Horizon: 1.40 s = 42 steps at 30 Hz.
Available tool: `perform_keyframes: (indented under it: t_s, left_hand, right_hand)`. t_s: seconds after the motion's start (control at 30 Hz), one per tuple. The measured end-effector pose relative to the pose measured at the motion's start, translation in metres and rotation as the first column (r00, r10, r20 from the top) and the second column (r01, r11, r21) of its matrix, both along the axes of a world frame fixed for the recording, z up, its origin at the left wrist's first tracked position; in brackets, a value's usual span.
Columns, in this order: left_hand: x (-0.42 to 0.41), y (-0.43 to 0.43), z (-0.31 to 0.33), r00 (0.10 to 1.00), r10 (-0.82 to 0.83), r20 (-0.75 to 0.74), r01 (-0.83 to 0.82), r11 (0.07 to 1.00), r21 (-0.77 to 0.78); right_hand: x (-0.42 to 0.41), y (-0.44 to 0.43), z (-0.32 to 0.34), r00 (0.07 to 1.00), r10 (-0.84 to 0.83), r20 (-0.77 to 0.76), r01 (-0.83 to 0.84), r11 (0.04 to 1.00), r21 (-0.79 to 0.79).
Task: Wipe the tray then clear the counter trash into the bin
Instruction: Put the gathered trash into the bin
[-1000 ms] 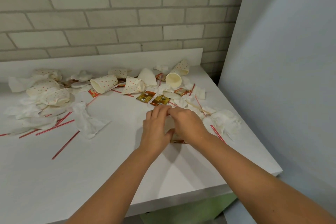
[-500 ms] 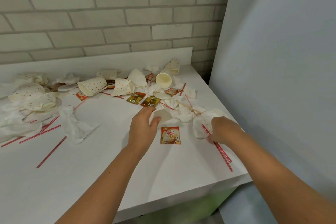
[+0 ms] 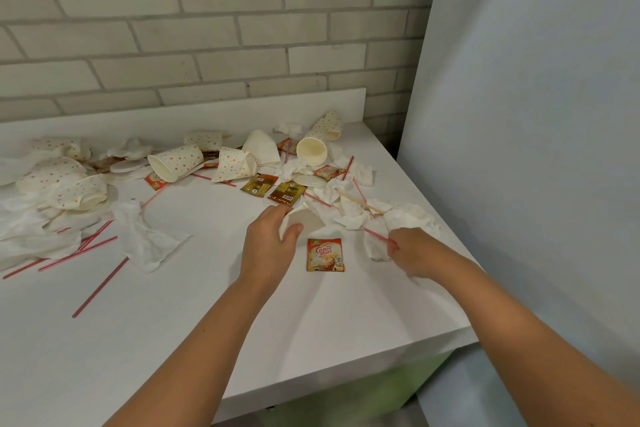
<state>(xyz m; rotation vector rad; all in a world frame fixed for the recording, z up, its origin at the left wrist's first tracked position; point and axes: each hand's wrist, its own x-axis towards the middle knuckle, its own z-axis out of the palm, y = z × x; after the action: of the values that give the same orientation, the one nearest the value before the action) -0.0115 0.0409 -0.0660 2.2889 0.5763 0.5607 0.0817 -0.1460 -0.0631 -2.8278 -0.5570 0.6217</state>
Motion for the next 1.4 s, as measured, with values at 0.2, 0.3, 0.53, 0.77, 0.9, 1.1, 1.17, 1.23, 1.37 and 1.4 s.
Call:
perform_keyframes:
  t_s: [0.2,0.3,0.53,0.77,0.9,1.1,1.17,1.23,1.37,1.4]
  left_hand:
    - [-0.007,0.003,-0.001,1.0,0.007,0.017,-0.007,1.0,-0.003]
    - [-0.013,0.007,0.0,0.999,0.016,0.034,-0.015,1.0,-0.004]
    - [-0.027,0.024,0.001,0.997,0.057,0.059,-0.057,0.998,0.006]
    - [-0.052,0.044,0.0,0.992,0.098,0.074,-0.099,0.995,0.005]
    - [-0.077,0.063,0.001,0.986,0.14,0.096,-0.138,0.99,-0.022]
    - [-0.12,0.098,0.004,0.968,0.222,0.117,-0.217,0.975,-0.052]
    - [-0.133,0.108,0.003,0.961,0.248,0.122,-0.241,0.968,-0.068]
    - [-0.144,0.116,0.002,0.955,0.27,0.125,-0.263,0.962,-0.073]
    - [-0.16,0.127,0.001,0.945,0.298,0.137,-0.291,0.954,-0.071]
    - [-0.163,0.129,0.002,0.943,0.303,0.139,-0.295,0.953,-0.072]
  right_hand:
    - [0.005,0.011,-0.009,0.988,-0.01,0.155,-0.01,0.992,0.123]
    - [-0.001,0.021,-0.033,0.985,0.0,0.173,-0.007,0.999,0.04]
    - [-0.011,0.037,-0.031,0.929,-0.018,0.371,-0.036,0.99,0.138]
    - [-0.029,0.069,-0.001,0.934,-0.035,0.355,-0.092,0.938,0.333]
    - [-0.033,0.089,0.001,0.973,-0.072,0.219,-0.003,0.946,0.323]
    - [-0.031,0.101,-0.013,0.993,-0.112,0.048,0.114,0.993,-0.043]
    - [-0.03,0.106,-0.013,0.992,-0.122,0.044,0.124,0.99,-0.061]
    - [-0.03,0.11,-0.012,0.991,-0.125,0.042,0.127,0.99,-0.067]
    - [-0.04,0.122,-0.01,0.996,-0.08,0.04,0.083,0.995,-0.06]
    - [-0.046,0.127,-0.009,0.997,-0.055,0.053,0.058,0.996,-0.072]
